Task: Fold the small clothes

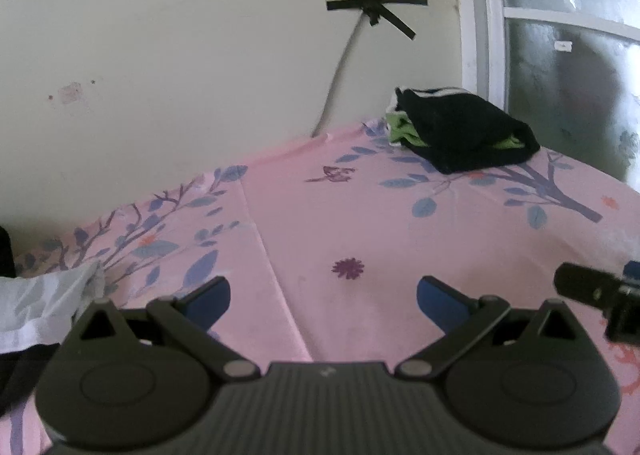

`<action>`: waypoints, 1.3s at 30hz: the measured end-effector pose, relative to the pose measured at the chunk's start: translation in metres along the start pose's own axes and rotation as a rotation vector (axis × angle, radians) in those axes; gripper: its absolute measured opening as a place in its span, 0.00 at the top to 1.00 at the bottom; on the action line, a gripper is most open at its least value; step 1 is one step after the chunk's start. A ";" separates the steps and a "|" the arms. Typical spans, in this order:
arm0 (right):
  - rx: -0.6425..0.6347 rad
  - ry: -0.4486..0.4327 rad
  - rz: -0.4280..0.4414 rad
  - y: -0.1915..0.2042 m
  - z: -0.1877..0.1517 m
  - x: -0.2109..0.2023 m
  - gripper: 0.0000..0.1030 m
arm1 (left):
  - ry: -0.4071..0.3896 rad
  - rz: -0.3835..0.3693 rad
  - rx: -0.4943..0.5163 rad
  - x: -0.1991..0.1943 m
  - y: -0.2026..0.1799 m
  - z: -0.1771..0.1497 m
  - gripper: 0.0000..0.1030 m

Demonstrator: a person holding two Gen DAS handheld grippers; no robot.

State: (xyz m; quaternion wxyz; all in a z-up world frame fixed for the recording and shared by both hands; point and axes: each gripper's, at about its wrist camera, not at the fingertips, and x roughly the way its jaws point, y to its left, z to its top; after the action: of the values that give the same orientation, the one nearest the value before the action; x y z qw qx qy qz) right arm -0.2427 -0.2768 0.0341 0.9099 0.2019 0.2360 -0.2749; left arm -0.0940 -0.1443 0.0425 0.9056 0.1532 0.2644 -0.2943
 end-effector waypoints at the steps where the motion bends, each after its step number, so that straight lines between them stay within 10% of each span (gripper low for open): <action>1: -0.015 -0.003 0.002 0.003 0.000 0.000 0.09 | -0.007 0.006 -0.007 -0.002 0.002 0.000 0.00; 39: -0.065 0.030 0.009 0.014 -0.002 0.018 0.09 | 0.073 0.014 -0.087 0.014 0.023 -0.002 0.00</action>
State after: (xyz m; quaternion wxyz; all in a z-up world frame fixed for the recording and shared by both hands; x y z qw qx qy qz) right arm -0.2218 -0.2721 0.0261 0.9136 0.1773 0.2577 -0.2597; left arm -0.0714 -0.1320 0.0361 0.9031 0.1262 0.3088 -0.2703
